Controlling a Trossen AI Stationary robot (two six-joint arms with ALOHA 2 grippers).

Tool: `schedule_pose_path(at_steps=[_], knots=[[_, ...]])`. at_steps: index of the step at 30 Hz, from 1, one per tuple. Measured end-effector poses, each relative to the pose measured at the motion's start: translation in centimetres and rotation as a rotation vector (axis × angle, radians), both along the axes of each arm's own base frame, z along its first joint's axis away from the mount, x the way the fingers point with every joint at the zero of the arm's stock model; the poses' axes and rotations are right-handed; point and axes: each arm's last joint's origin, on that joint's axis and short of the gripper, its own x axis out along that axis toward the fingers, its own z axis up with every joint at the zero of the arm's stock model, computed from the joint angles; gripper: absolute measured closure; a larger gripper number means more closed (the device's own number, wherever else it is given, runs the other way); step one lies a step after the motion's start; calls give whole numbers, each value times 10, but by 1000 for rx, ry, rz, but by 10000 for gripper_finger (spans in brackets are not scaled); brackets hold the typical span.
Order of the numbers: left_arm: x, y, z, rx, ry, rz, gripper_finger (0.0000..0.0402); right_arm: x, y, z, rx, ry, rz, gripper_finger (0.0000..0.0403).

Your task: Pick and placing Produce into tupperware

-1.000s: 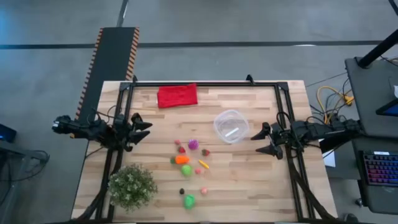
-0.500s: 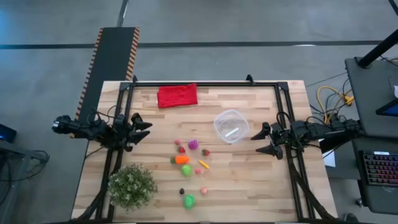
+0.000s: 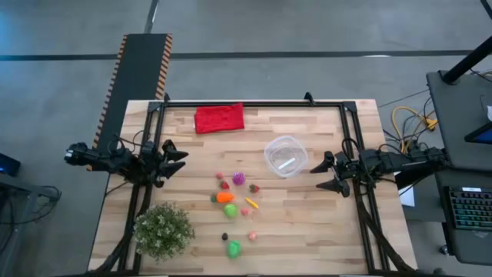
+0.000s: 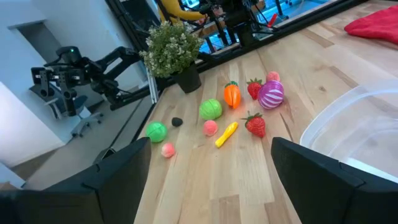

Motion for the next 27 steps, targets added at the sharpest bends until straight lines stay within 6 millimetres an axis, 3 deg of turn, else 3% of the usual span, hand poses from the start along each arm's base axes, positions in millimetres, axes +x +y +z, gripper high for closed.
schedule_pose_path(at_steps=[25,27], knots=[[0,0,0,0,0,0,210,0,0,0,0,0,-1,78],[0,0,0,0,0,0,210,0,-2,1,-3,-12,-61,78]])
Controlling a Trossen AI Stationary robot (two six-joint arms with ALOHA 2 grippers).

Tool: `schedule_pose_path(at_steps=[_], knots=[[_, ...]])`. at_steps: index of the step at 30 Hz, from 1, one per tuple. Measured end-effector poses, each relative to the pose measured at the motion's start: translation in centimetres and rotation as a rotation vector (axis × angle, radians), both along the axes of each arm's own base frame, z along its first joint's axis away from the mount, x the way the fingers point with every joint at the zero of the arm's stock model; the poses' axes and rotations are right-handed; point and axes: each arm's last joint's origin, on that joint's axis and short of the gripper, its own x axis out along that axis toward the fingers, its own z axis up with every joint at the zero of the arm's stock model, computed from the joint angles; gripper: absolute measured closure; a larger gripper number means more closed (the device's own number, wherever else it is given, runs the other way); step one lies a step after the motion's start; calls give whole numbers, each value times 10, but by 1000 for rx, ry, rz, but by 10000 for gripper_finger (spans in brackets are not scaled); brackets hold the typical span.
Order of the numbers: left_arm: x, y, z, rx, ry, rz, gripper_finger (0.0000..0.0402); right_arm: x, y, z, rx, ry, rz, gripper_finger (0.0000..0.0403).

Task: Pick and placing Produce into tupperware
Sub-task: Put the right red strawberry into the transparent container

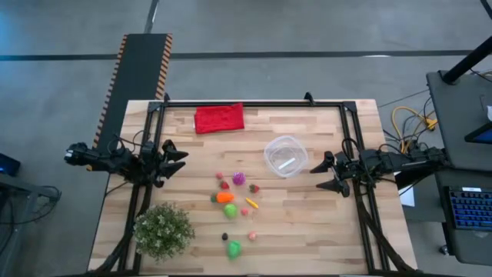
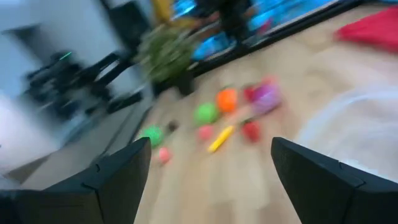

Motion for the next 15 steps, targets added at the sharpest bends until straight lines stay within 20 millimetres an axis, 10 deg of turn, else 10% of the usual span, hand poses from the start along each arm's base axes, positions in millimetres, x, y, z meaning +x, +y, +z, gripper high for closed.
schedule_pose_path(at_steps=[8,15], knots=[[0,0,0,0,0,0,210,2,-5,7,435,-32,-210,78],[0,0,1,-2,-8,1,210,5,-13,39,775,-414,-405,78]])
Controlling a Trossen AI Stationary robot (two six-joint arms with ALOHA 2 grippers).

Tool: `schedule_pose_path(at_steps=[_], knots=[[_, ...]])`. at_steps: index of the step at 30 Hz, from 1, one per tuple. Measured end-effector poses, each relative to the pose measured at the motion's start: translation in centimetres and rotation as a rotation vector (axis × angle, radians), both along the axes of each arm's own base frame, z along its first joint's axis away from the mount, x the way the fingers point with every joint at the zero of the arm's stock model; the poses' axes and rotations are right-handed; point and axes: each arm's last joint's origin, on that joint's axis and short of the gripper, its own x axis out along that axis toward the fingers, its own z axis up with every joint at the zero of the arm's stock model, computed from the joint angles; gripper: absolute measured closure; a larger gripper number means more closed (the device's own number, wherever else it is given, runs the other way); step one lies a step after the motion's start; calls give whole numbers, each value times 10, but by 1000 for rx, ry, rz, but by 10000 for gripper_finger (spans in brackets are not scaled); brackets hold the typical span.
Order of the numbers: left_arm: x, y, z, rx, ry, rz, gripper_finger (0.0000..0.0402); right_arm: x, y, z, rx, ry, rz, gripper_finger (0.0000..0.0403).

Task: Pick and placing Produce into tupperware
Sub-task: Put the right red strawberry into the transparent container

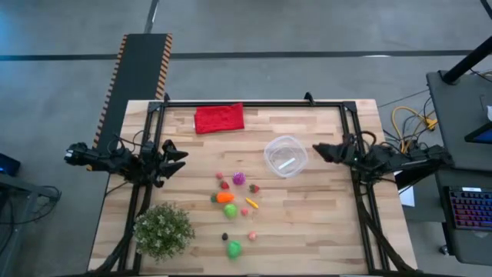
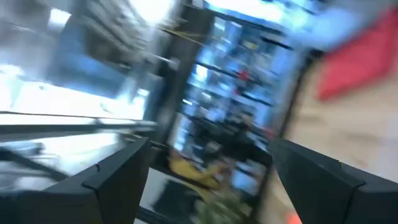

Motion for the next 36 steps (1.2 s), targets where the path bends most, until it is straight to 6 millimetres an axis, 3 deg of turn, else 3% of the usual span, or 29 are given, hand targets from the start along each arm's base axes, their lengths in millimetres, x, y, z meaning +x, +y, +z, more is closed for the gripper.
schedule_pose_path(at_steps=[7,10,13,17,19,29,31,36], knots=[[-4,1,12,-36,-132,1,210,4,-2,17,-218,-72,-195,78],[-9,2,22,-77,-242,-5,210,7,-2,35,-176,-143,-222,78],[-15,4,30,-141,-352,-22,210,15,-1,65,-276,-131,-239,78],[-21,6,37,-167,-450,-24,210,37,1,95,-445,136,-281,78],[-22,6,39,-172,-472,-25,210,44,1,109,-448,253,-299,78],[-22,6,39,-171,-473,-27,210,89,5,182,-582,453,-374,78],[-21,6,39,-171,-470,-26,210,100,6,184,-640,579,-356,78],[-21,6,39,-172,-467,-29,210,118,7,168,-557,963,-154,79]])
